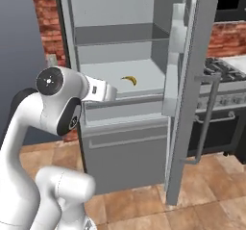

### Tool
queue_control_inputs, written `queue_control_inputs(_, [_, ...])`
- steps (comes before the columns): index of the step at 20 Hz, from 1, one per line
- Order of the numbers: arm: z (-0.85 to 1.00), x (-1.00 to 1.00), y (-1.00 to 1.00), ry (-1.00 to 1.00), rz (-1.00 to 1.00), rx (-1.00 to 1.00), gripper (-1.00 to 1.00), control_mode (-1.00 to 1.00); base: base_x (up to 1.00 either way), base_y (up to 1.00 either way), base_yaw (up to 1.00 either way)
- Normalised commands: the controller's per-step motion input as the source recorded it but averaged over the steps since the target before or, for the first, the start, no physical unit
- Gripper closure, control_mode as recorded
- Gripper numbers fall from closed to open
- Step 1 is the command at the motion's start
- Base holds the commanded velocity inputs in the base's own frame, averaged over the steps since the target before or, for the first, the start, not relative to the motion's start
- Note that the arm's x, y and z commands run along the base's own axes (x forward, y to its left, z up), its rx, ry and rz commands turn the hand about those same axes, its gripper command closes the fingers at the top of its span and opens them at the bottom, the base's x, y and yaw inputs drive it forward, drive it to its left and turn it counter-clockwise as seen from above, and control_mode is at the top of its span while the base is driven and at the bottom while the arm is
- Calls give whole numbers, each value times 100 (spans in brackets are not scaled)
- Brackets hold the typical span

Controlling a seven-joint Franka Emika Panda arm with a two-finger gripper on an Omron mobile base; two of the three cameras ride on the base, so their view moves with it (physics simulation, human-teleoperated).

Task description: Retrieve the pear and banana from the fridge and place them into the bowl on the dining table.

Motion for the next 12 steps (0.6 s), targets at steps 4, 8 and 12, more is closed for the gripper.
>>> queue_control_inputs(4, [0, 0, 0, 0, 0, 0, 100, 100, -55, 27, -51])
queue_control_inputs(8, [0, 0, 0, 0, 0, 0, 100, 100, -51, 29, -55])
queue_control_inputs(12, [0, 0, 0, 0, 0, 0, 100, 100, -53, 19, -58])
